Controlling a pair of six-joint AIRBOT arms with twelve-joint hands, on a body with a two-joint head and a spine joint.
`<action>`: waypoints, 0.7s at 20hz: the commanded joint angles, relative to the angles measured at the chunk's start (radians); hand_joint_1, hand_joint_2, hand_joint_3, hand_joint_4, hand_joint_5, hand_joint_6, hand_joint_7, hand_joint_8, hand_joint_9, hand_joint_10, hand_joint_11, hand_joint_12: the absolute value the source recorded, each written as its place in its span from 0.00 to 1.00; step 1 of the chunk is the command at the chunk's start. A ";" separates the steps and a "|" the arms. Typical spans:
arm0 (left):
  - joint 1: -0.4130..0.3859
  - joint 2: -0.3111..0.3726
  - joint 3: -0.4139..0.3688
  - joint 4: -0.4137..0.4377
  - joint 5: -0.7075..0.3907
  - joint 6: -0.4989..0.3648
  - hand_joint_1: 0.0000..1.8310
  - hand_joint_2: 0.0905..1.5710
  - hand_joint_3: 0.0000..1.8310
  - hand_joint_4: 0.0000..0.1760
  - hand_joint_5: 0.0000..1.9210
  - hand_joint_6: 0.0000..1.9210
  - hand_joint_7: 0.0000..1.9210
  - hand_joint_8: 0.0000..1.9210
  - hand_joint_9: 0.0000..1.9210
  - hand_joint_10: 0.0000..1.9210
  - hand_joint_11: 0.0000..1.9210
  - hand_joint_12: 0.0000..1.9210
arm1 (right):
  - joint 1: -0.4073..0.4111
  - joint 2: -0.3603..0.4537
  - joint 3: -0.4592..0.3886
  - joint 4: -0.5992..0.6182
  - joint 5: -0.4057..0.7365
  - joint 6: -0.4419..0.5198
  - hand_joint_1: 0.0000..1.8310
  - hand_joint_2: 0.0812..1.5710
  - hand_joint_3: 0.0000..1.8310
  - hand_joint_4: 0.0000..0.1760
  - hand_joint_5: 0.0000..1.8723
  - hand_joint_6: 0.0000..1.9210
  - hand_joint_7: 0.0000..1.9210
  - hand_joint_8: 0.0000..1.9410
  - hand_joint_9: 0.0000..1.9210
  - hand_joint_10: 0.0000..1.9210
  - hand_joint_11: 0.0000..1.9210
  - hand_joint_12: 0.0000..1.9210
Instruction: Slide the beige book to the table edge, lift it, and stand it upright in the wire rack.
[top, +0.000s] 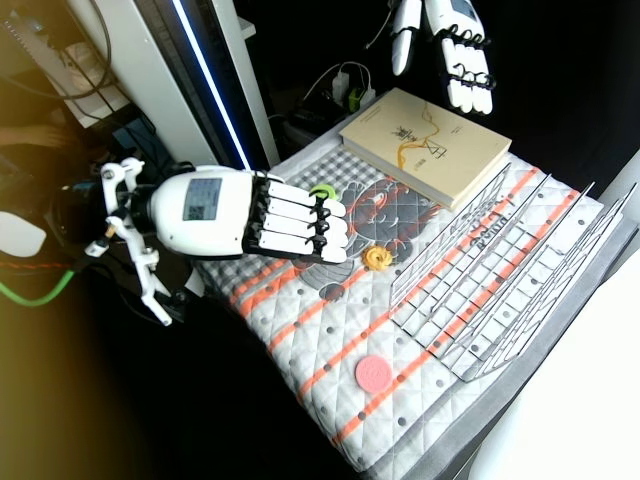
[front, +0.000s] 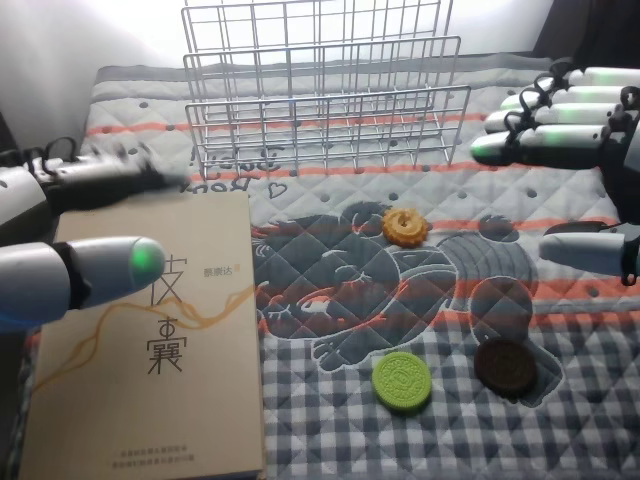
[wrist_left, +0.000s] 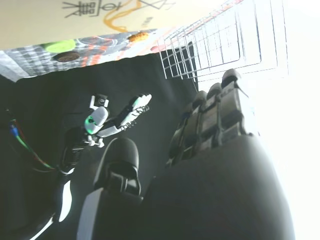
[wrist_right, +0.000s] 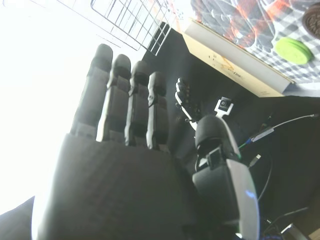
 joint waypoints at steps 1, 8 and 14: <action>-0.010 0.001 0.003 0.002 -0.116 0.000 0.01 0.80 0.00 0.65 0.24 0.00 0.24 0.00 0.22 0.01 0.00 0.41 | 0.018 -0.005 0.004 0.031 0.104 0.005 0.15 0.82 0.00 0.14 0.19 0.00 0.15 0.00 0.14 0.00 0.10 0.20; 0.008 0.012 -0.001 -0.032 -0.159 0.007 0.00 0.71 0.00 0.75 0.02 0.00 0.01 0.00 0.00 0.00 0.00 0.03 | 0.066 -0.028 0.012 -0.040 0.086 0.036 0.06 0.87 0.01 0.00 0.16 0.00 0.15 0.00 0.12 0.00 0.07 0.15; 0.068 0.048 -0.041 -0.108 -0.239 0.086 0.00 0.63 0.00 1.00 0.00 0.00 0.00 0.00 0.00 0.00 0.00 0.00 | 0.201 -0.122 0.066 -0.338 -0.029 0.238 0.04 0.86 0.00 0.00 0.15 0.01 0.16 0.00 0.12 0.00 0.16 0.08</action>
